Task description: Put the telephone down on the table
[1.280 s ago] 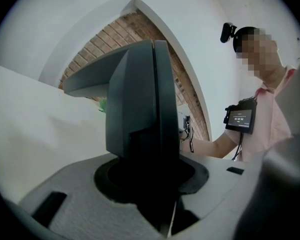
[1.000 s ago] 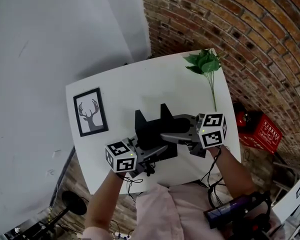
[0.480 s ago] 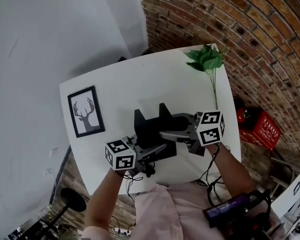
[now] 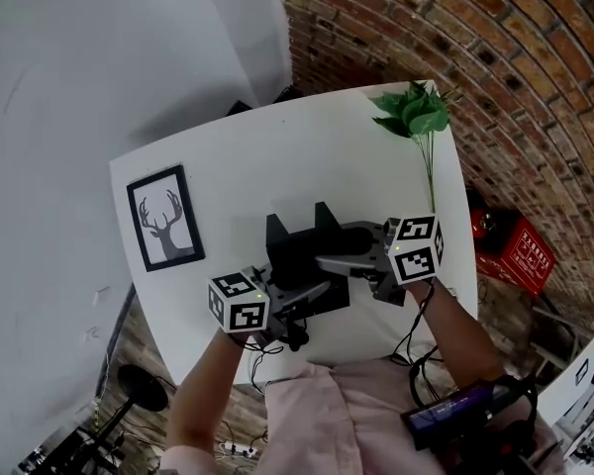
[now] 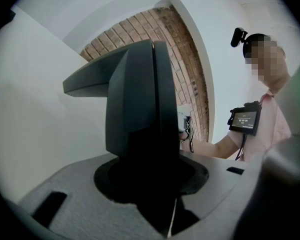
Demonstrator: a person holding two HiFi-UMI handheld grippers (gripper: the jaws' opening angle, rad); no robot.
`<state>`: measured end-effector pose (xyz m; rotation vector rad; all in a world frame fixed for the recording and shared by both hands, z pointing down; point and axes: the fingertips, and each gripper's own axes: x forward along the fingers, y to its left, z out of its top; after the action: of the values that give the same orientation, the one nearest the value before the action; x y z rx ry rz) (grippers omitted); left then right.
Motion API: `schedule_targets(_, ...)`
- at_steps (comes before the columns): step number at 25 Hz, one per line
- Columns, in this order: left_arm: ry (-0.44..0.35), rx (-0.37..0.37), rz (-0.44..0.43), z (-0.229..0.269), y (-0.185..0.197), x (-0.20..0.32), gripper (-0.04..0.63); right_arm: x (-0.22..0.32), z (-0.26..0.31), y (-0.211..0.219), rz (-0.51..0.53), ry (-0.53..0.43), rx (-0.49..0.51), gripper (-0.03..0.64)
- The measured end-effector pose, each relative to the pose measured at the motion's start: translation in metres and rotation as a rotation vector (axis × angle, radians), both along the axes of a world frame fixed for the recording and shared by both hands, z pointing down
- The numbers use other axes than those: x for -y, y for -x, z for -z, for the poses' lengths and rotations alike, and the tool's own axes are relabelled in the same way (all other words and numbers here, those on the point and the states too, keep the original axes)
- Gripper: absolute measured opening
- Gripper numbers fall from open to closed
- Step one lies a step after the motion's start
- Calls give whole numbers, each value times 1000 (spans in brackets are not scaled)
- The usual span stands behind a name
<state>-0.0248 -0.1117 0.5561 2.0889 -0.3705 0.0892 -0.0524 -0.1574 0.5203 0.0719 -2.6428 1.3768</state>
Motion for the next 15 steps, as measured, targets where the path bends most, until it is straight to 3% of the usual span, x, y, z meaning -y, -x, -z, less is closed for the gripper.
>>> schedule_targets(15, 155, 4, 4, -14, -1, 2, 169, 7, -19, 0, -5, 99, 33, 199)
